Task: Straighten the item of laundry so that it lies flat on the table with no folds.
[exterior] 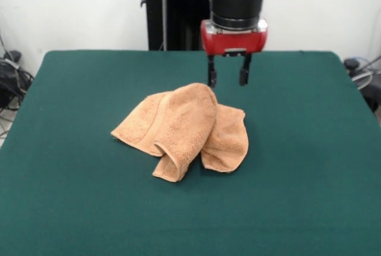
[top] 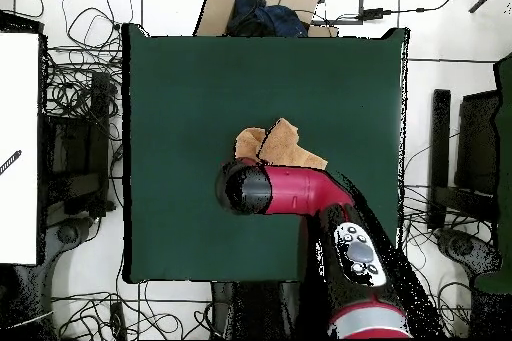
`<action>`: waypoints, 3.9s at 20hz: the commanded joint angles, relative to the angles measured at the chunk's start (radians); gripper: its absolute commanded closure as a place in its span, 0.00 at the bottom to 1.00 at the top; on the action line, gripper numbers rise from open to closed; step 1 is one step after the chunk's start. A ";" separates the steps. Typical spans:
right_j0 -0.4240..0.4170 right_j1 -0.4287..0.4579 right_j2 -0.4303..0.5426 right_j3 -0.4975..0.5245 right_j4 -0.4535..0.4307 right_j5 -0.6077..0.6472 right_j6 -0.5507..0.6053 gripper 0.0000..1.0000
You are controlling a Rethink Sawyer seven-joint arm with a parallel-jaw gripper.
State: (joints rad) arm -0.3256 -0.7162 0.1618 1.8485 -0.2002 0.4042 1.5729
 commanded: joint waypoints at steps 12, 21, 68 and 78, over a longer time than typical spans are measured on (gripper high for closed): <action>0.055 0.148 0.016 0.059 0.082 -0.117 0.219 0.00; 0.045 0.165 0.021 0.045 0.085 -0.106 0.199 0.00; 0.063 0.304 -0.048 -0.017 0.050 -0.272 0.181 0.00; 0.079 0.299 -0.063 -0.019 0.056 -0.262 0.189 0.00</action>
State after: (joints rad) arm -0.2449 -0.4402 0.1101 1.8425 -0.1603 0.2134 1.5729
